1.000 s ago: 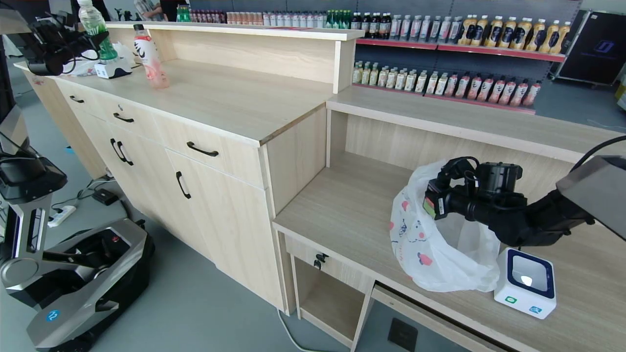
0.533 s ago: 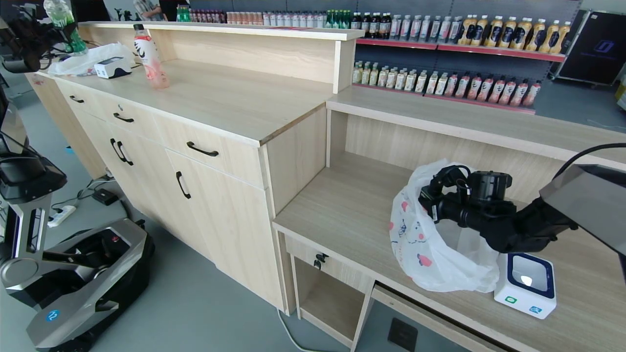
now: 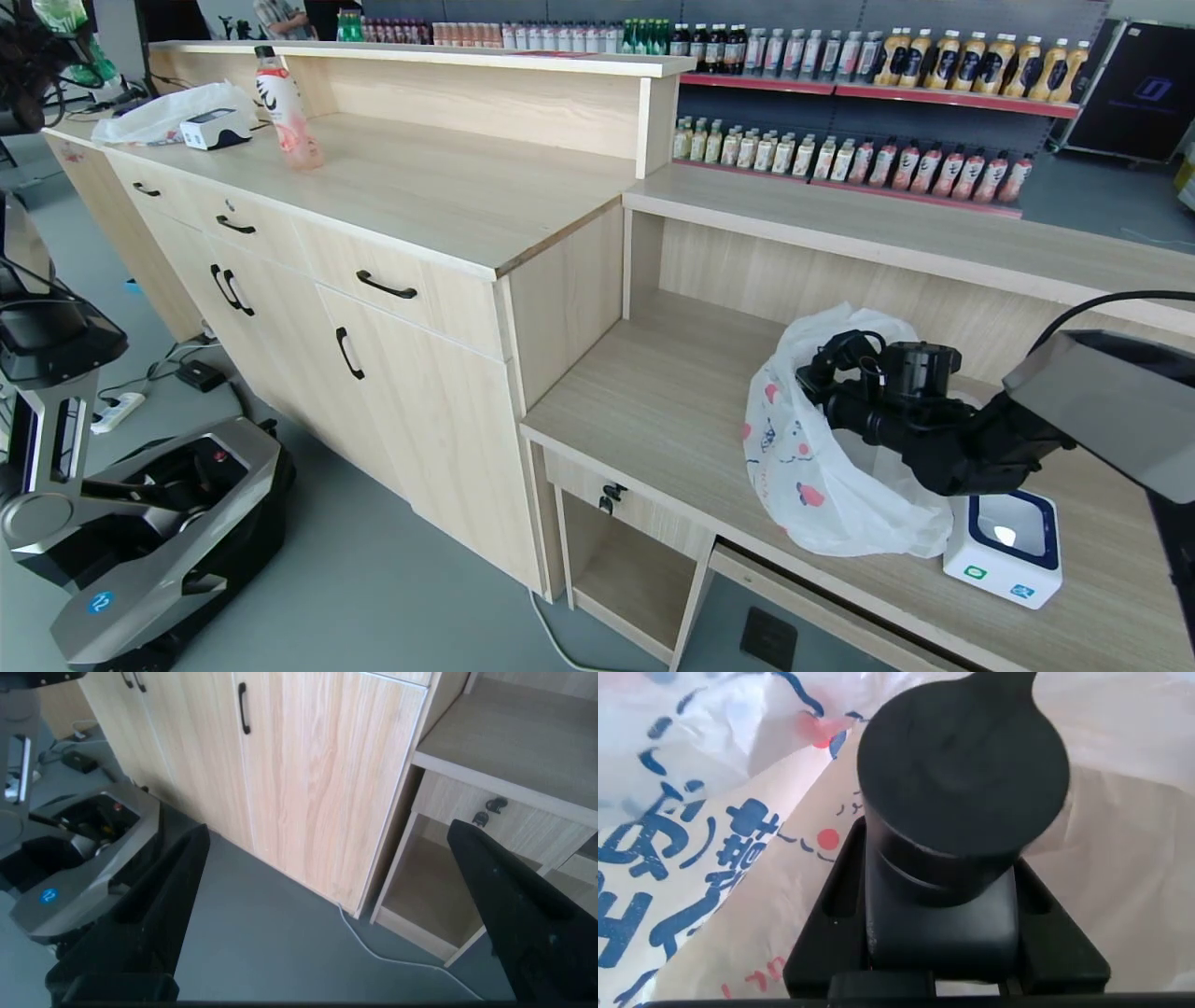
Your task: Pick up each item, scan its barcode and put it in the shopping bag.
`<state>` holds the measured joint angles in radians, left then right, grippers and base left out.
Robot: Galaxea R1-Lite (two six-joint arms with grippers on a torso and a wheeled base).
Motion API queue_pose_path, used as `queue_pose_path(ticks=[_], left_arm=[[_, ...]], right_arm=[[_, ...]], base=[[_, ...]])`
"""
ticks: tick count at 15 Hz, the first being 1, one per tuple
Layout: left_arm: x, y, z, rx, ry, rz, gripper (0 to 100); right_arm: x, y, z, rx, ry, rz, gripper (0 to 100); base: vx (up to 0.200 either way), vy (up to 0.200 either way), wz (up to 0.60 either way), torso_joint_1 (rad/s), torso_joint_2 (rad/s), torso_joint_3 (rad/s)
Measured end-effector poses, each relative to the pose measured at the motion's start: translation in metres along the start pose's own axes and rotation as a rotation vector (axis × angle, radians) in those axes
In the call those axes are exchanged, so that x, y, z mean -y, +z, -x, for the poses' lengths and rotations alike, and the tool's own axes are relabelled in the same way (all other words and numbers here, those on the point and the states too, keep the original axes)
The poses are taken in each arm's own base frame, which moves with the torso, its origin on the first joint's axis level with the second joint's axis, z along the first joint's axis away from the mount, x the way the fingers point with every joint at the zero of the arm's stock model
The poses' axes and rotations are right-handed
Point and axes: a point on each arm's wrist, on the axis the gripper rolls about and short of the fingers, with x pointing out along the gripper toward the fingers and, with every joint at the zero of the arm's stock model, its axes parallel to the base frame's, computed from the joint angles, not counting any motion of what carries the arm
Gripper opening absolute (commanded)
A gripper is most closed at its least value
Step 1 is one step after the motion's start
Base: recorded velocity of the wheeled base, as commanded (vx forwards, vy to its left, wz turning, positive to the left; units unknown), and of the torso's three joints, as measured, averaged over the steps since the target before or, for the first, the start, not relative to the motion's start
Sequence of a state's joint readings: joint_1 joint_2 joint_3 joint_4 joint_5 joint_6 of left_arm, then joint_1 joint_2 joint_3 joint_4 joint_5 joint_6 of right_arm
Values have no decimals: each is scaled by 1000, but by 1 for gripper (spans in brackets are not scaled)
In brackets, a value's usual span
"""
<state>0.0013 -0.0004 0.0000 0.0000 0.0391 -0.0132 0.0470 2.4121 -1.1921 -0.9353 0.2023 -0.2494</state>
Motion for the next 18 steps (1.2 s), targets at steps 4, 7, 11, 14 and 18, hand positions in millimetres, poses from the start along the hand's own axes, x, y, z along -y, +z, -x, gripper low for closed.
queue_pose_path(ticks=[4, 7, 11, 14, 18], left_arm=[[0, 0, 0, 0, 0, 0, 100], [0, 0, 0, 0, 0, 0, 100], [0, 0, 0, 0, -1, 0, 100], [0, 0, 0, 0, -1, 0, 100], [0, 0, 0, 0, 0, 0, 100]], right_arm=[[-2, -5, -1, -14, 6, -1, 100], [-3, 1, 1, -4, 6, 7, 100], [0, 34, 26, -2, 22, 50, 100], [4, 74, 69, -41, 54, 51, 100], [14, 101, 152, -56, 20, 206, 100]], base=[[0, 0, 0, 0, 0, 0], [0, 0, 0, 0, 0, 0], [0, 0, 0, 0, 0, 0], [0, 0, 0, 0, 0, 0], [0, 0, 0, 0, 0, 0]])
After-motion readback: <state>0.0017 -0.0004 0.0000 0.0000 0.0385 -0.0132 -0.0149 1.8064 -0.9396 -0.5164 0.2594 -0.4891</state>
